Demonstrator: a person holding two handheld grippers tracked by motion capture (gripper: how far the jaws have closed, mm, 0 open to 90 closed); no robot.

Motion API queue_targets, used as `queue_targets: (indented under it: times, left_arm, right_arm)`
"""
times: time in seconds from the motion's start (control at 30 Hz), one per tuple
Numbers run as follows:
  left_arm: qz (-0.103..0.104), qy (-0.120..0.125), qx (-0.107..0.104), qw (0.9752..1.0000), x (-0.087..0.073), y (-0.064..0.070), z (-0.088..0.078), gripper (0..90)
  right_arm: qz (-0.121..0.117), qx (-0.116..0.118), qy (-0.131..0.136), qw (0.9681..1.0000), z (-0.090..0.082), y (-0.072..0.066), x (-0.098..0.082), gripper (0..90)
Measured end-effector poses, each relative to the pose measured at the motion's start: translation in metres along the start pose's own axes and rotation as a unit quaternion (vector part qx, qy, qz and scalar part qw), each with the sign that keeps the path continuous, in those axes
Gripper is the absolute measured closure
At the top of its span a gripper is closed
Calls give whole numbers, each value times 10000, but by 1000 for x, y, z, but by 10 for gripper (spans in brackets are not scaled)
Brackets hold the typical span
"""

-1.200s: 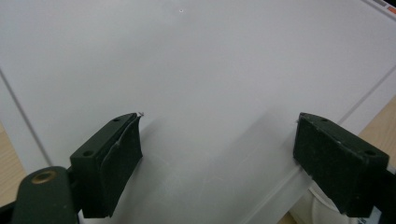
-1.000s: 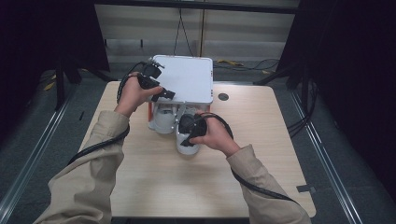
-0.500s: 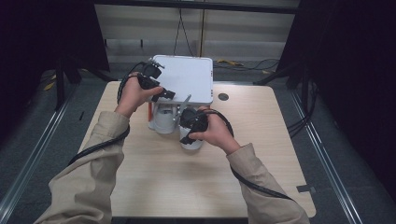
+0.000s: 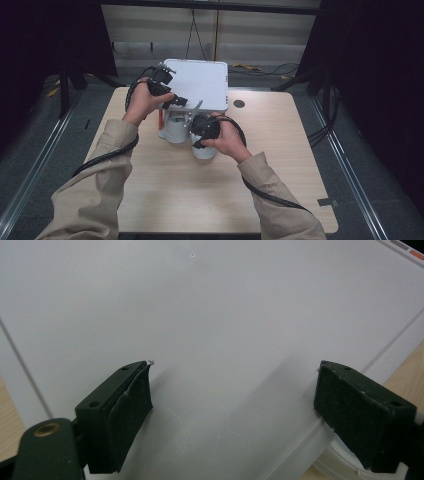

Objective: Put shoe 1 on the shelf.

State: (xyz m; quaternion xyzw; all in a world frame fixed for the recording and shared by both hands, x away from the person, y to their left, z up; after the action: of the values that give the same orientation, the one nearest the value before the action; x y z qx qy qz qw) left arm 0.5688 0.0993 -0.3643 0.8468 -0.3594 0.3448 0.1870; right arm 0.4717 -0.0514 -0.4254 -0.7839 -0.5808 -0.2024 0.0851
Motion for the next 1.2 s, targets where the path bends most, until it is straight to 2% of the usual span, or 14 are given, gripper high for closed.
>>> queue_targets:
  times: [0.1, 0.13, 0.23, 0.3, 0.47, 0.6, 0.67, 0.73, 0.9, 0.97, 1.03, 1.07, 1.13, 1.2]
  left_arm:
    - [-13, -5, -9, 10000, 0, 0, 0, 148]
    - [-13, -10, -15, 10000, 0, -1, 0, 148]
    - [-5, -23, -27, 10000, 0, -1, 0, 148]
    - [-11, -30, -18, 10000, 0, -1, 0, 148]
    - [-15, -63, 5, 10000, 1, -1, 0, 148]
    - [-25, -54, 4, 10000, 1, 0, 0, 148]
    - [-13, -41, 15, 10000, 1, -1, 0, 148]
    - [-46, -34, 15, 10000, 1, -1, 0, 148]
    - [-40, -7, 41, 10000, 0, 0, 0, 148]
    - [-51, 19, 33, 10000, 0, 0, 0, 148]
    - [-69, 36, 32, 10000, 0, 0, 0, 148]
    - [-49, 24, 39, 10000, 0, 0, 0, 148]
    - [-59, 39, 40, 10000, 0, 0, 0, 148]
    - [-59, 54, 54, 10000, -1, 0, 0, 148]
  right_arm:
    - [-124, -58, 0, 9999, 2, 5, 1, 668]
    - [-112, -37, 74, 9999, 2, 7, 1, 666]
    - [-326, -104, 12, 9994, 4, 8, 6, 661]
    - [-398, -31, -10, 9992, 5, 10, 8, 660]
    - [-423, -57, 30, 9991, 7, 20, 9, 656]
    - [-336, -29, 125, 9994, 9, 28, 9, 652]
    - [-248, -119, 207, 9994, 10, 32, 10, 649]
    - [-248, -62, 183, 9995, 12, 33, 11, 648]
    - [-45, -157, 178, 9997, 10, 32, 10, 626]
    - [-1, -241, 174, 9996, 7, 31, 9, 581]
    - [258, -152, 373, 9989, 0, 27, 10, 539]
    - [285, -193, 361, 9988, -2, 26, 10, 516]
    - [182, -286, 378, 9987, -8, 22, 10, 474]
    - [339, -288, 513, 9977, -18, 17, 12, 445]
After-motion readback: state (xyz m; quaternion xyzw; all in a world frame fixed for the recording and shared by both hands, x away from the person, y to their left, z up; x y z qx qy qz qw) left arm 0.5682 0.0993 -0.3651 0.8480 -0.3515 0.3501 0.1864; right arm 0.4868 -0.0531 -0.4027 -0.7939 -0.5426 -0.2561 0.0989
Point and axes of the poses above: each handheld gripper's, and its own axes: z roughly forward along the jaws, x roughly out of its top, y roughly to its right, the point moved 3 cm from there along z, roughly forward along the jaws, and after that the axes turned 2 degrees about y, right-handed, at the moved point
